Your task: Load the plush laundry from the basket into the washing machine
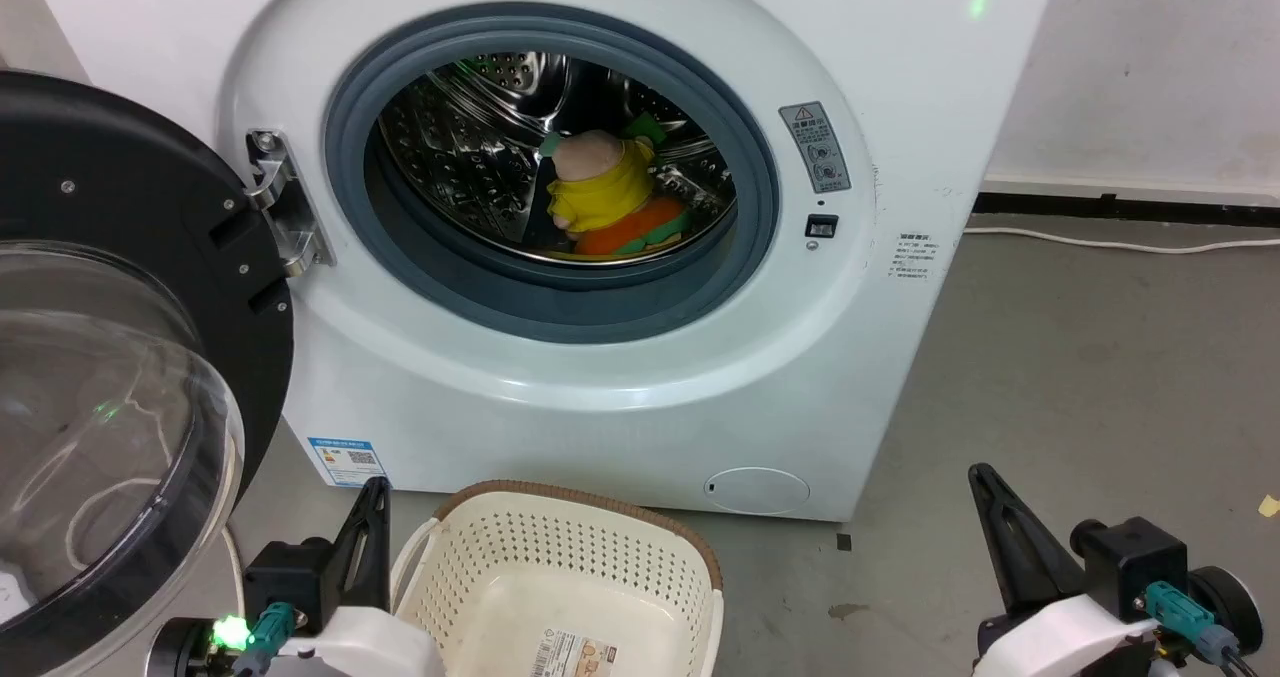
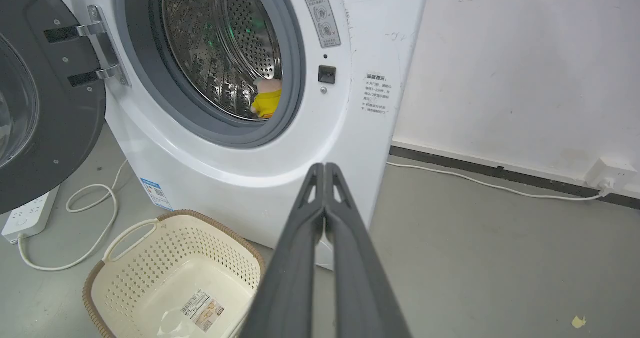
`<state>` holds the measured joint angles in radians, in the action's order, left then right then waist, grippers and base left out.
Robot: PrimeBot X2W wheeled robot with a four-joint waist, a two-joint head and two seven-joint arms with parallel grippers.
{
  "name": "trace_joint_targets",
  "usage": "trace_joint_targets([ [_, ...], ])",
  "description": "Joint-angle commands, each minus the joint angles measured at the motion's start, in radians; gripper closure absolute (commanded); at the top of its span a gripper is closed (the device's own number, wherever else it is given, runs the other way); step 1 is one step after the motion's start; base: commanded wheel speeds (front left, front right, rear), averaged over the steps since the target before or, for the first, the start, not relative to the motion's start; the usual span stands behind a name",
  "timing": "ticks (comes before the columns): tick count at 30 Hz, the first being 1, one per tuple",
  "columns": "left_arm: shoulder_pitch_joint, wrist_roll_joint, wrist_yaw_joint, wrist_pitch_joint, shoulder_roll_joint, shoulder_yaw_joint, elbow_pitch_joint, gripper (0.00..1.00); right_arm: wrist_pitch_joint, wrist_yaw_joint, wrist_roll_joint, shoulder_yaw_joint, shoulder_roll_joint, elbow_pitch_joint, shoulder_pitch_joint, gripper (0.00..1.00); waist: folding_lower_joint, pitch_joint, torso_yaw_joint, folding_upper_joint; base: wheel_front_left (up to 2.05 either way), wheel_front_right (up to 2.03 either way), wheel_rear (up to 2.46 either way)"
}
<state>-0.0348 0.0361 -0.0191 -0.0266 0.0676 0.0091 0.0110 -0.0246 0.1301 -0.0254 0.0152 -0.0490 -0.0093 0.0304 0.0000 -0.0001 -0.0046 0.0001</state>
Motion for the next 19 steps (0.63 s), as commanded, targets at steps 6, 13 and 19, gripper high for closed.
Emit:
trace_joint_targets([
  [6, 0.028, -0.024, 0.014, 0.017, -0.013, -0.006, -0.008, 1.0, 0.015, 0.001, 0.017, -0.01, -0.001, 0.007, -0.024, 1.0, 0.0, 0.0, 0.003, -0.0001, 0.0, 0.0, 0.0],
  [13, 0.035, -0.036, 0.019, 0.027, -0.017, -0.009, -0.011, 1.0, 0.025, 0.001, 0.025, -0.015, -0.001, 0.009, -0.03, 1.0, 0.0, 0.0, 0.005, -0.0001, 0.0, 0.0, 0.0],
  [19, 0.035, -0.036, 0.019, 0.027, -0.017, -0.009, -0.011, 1.0, 0.025, 0.001, 0.025, -0.015, -0.001, 0.009, -0.03, 1.0, 0.0, 0.0, 0.005, -0.0001, 0.0, 0.0, 0.0],
])
